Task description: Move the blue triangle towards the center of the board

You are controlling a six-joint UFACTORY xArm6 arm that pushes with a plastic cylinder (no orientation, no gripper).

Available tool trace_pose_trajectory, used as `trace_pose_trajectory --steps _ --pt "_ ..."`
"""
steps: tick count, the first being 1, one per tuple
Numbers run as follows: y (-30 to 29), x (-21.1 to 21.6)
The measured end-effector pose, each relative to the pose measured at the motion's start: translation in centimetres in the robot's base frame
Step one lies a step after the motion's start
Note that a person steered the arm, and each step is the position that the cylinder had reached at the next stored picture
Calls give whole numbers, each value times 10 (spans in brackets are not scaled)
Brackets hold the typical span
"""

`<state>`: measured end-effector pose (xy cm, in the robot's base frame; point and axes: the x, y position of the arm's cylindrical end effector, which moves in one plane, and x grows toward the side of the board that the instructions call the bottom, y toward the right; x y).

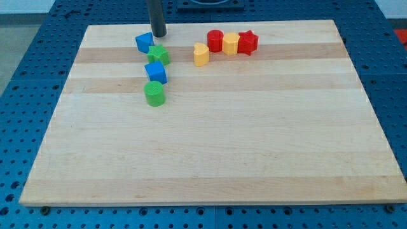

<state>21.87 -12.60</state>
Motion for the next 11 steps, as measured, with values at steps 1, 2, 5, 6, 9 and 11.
trace_pose_trajectory --steps 1,2,5,6,9,11 --pt "-13 0" --pt "-43 5" --pt "-58 56" --pt "-22 56" --pt "65 56" --pt "42 54"
